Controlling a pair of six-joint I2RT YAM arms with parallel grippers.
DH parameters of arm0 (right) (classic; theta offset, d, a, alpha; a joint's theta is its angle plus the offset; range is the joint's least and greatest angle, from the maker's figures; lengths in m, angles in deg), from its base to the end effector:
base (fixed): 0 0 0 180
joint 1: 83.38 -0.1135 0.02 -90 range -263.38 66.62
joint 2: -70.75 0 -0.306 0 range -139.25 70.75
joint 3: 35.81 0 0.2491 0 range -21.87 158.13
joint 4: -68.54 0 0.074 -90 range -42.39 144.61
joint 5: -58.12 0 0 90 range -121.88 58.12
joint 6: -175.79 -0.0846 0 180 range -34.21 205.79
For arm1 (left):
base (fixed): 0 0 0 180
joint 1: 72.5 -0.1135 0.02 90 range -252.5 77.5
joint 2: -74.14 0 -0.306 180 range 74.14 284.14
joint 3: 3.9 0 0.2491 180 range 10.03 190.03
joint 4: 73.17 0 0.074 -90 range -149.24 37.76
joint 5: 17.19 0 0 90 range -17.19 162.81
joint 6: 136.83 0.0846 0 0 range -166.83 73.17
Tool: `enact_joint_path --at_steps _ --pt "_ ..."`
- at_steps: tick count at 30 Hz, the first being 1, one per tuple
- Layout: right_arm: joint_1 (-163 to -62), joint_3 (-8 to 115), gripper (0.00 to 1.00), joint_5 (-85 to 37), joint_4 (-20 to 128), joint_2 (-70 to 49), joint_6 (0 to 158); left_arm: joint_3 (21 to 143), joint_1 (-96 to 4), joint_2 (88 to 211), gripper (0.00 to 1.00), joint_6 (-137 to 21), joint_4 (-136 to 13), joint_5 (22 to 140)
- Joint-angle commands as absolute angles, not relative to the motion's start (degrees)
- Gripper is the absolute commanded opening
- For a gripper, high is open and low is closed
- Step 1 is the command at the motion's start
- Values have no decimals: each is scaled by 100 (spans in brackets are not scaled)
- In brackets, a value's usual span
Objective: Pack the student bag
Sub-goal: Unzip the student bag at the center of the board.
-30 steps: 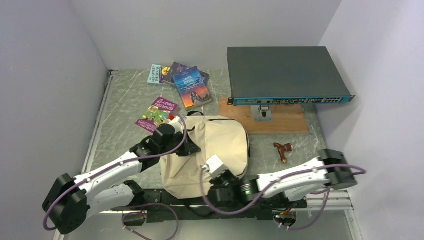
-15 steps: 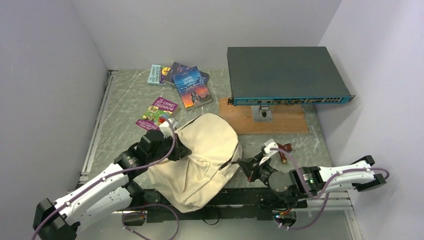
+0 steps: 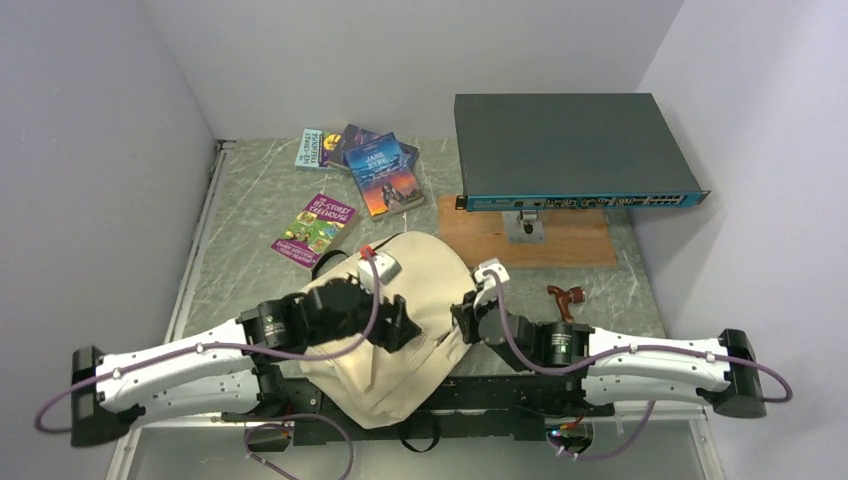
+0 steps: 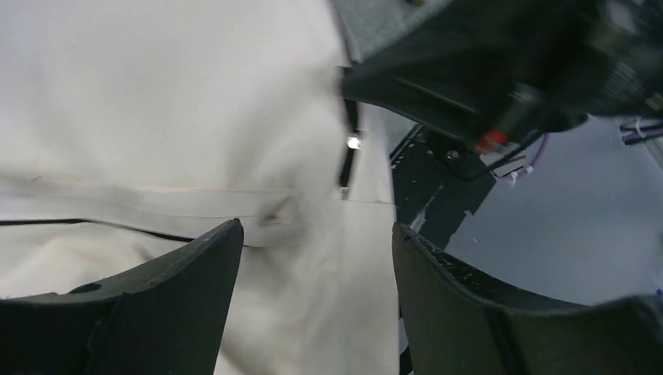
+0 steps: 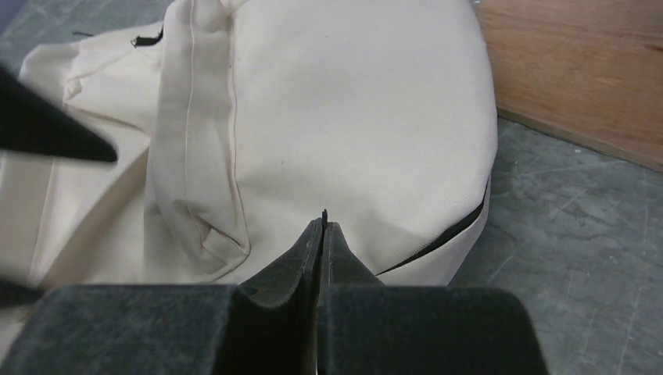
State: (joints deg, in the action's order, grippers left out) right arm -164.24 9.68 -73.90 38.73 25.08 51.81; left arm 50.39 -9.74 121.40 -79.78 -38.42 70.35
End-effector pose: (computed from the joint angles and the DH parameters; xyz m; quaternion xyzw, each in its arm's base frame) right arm 0.0835 0.1626 0.2632 -0.1571 0.8130 0.2262 0.5130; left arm 0.0947 -0.1761 0.2950 0.2094 0.8298 -0.3710 0.3605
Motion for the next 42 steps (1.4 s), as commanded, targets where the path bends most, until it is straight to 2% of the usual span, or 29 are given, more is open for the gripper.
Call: enact_joint_path --at_steps 1,4,6,10,14,16,19,24,28,30,33,36,42 --pt "-15767 1355 0 -6284 4528 2637 5230 5446 520 12640 75 -7713 -4148 4894" --pt "-15607 1467 0 -6040 4389 2726 5185 5621 1554 13401 75 -7629 -4339 3656" --pt "-15590 1492 0 -5948 4360 2821 5120 5780 1864 13880 76 -7601 -4417 3124" --pt "-15575 1558 0 -5883 4328 2966 4959 6100 2106 14751 81 -7387 -4477 2661" --pt "-15571 1711 0 -5887 4268 2957 4883 6366 2128 15248 91 -8001 -3704 2106" --pt "-15569 1781 0 -6006 4150 2928 4794 6366 2133 15341 90 -8148 -3524 2027" --pt "-15565 1811 0 -6227 4043 2950 4690 6164 2117 15361 79 -8271 -3587 2129" --pt "-15216 1929 0 -7050 3413 3054 4860 5695 2096 15089 36 -8087 -3715 2458" --pt "-14499 1792 0 -7056 3324 3344 5482 5223 2117 14557 13 -7113 -4133 3093" --pt "-14066 1812 0 -6979 3123 3431 5636 4979 2121 14147 5 -6699 -4168 3244" --pt "-13465 1792 0 -6971 2905 3642 5637 4632 2111 13405 0 -6218 -4123 3583" --pt "-13055 1798 0 -6758 2962 3755 5659 4222 2076 12782 0 -5984 -4146 3985" --pt "-12891 1725 0 -5062 3904 3812 6330 3765 1811 11933 0 -5594 -4707 5246"
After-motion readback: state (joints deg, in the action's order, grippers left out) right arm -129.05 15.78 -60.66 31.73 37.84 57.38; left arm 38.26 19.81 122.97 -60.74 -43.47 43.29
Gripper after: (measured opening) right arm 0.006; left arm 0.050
